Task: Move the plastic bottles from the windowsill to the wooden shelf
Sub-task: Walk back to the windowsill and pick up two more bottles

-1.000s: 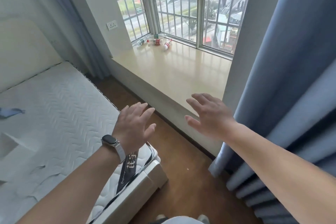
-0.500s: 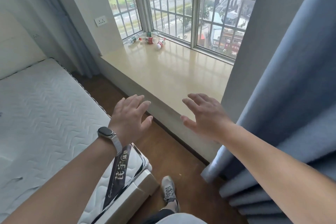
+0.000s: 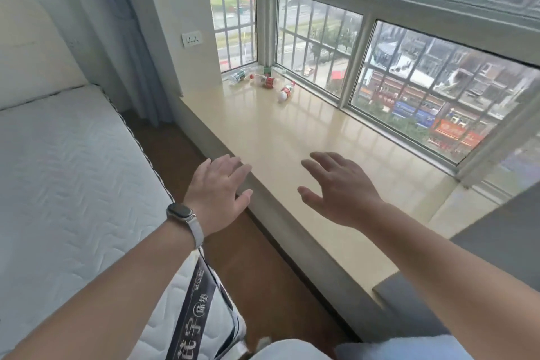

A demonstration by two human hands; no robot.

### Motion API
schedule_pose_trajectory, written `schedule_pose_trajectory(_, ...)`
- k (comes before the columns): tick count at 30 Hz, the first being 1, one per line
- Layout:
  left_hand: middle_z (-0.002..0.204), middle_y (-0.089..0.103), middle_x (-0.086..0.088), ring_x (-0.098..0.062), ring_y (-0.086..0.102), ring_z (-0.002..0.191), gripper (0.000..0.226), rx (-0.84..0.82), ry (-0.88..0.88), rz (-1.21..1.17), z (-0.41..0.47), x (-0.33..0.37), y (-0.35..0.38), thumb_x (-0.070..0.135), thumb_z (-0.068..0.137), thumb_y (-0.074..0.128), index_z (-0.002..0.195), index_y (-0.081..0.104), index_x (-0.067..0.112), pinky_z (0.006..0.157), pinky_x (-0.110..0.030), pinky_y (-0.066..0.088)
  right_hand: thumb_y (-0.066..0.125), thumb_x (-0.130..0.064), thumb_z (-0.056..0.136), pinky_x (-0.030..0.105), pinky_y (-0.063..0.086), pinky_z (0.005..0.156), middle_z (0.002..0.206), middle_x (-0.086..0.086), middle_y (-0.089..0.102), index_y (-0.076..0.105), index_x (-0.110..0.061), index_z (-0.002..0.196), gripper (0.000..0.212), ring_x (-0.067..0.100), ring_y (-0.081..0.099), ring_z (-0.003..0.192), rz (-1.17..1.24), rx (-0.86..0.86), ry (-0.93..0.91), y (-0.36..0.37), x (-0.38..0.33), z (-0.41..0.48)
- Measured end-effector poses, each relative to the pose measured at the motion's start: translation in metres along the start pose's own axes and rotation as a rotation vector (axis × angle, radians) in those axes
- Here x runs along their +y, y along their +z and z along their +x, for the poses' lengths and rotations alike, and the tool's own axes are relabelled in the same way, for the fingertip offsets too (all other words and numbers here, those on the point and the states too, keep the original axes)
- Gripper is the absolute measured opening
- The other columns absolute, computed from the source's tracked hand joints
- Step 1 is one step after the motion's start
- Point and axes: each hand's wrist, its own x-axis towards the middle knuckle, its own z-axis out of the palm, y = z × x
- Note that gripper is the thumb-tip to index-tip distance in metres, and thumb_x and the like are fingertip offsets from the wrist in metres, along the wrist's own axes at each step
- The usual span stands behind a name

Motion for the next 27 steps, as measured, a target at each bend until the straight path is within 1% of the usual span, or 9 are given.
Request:
schedule_pose_trajectory(2,0.136,0.059,-0.009,-0.032,0.051,0.131,0.058,0.009,0.003,0.007,0.018,-0.020,0.000,0.049,0.086,0.040,0.131,0.061,0.019,0.110,-0.055,0.032,0.039,-0.057,0.096,0.038,0.024,0.113,0.157,-0.001,0.031,0.034,-0.026,0.149,0.061,0.022,0.024,0.144,-0.004,0.011,-0.003,0.001,-0.004,0.026)
schedule_pose_trajectory(7,0.134,0.061,-0.010,-0.033,0.053,0.128,0.050,0.064,-0.011,0.024,0.044,-0.061,0.000,0.042,0.085,0.057,0.129,0.062,0.018,0.108,-0.056,0.035,0.041,-0.056,0.096,0.038,0.026,0.111,0.156,0.000,0.034,0.037,-0.024,0.147,0.061,0.023,0.026,0.143,0.001,0.009,-0.042,0.004,-0.018,0.079)
schedule_pose_trajectory(11,0.131,0.062,-0.012,-0.035,0.055,0.125,0.050,0.104,-0.044,0.034,0.052,-0.091,0.000,0.042,0.084,0.056,0.126,0.065,0.017,0.106,-0.057,0.038,0.040,-0.057,0.096,0.039,0.025,0.112,0.157,0.000,0.033,0.037,-0.025,0.147,0.061,0.023,0.026,0.144,-0.015,0.003,-0.106,0.006,-0.031,0.121)
schedule_pose_trajectory(15,0.131,0.063,-0.015,-0.037,0.056,0.124,0.047,0.126,-0.106,0.039,0.054,-0.117,0.006,0.034,0.083,0.072,0.125,0.065,0.015,0.105,-0.058,0.038,0.041,-0.056,0.095,0.041,0.028,0.111,0.155,0.001,0.036,0.039,-0.024,0.145,0.059,0.024,0.029,0.142,-0.022,0.005,-0.185,0.011,-0.045,0.162)
schedule_pose_trajectory(16,0.130,0.063,-0.015,-0.037,0.057,0.123,0.047,0.131,-0.119,0.041,0.055,-0.123,0.009,0.034,0.083,0.073,0.125,0.066,0.015,0.104,-0.058,0.039,0.041,-0.056,0.095,0.041,0.029,0.111,0.155,0.001,0.037,0.040,-0.024,0.145,0.059,0.025,0.030,0.142,-0.017,0.000,-0.202,0.012,-0.048,0.172)
schedule_pose_trajectory(20,0.128,0.064,-0.015,-0.037,0.058,0.121,0.048,0.138,-0.178,0.060,0.063,-0.151,0.018,0.037,0.081,0.064,0.123,0.067,0.014,0.102,-0.057,0.042,0.043,-0.056,0.094,0.041,0.030,0.109,0.154,0.001,0.038,0.041,-0.024,0.145,0.060,0.026,0.031,0.141,-0.012,-0.009,-0.275,0.022,-0.056,0.218)
schedule_pose_trajectory(24,0.128,0.064,-0.014,-0.037,0.058,0.122,0.048,0.173,-0.258,0.099,0.083,-0.184,0.029,0.036,0.080,0.065,0.123,0.067,0.015,0.103,-0.057,0.042,0.042,-0.056,0.095,0.040,0.029,0.110,0.154,0.000,0.038,0.042,-0.025,0.144,0.058,0.024,0.030,0.142,-0.012,-0.021,-0.360,0.034,-0.062,0.273)
schedule_pose_trajectory(27,0.128,0.064,-0.014,-0.037,0.057,0.122,0.047,0.172,-0.320,0.105,0.105,-0.206,0.039,0.032,0.080,0.074,0.122,0.067,0.014,0.103,-0.058,0.042,0.042,-0.056,0.095,0.038,0.029,0.110,0.154,-0.001,0.038,0.042,-0.025,0.144,0.058,0.023,0.030,0.142,-0.014,-0.038,-0.420,0.041,-0.062,0.322)
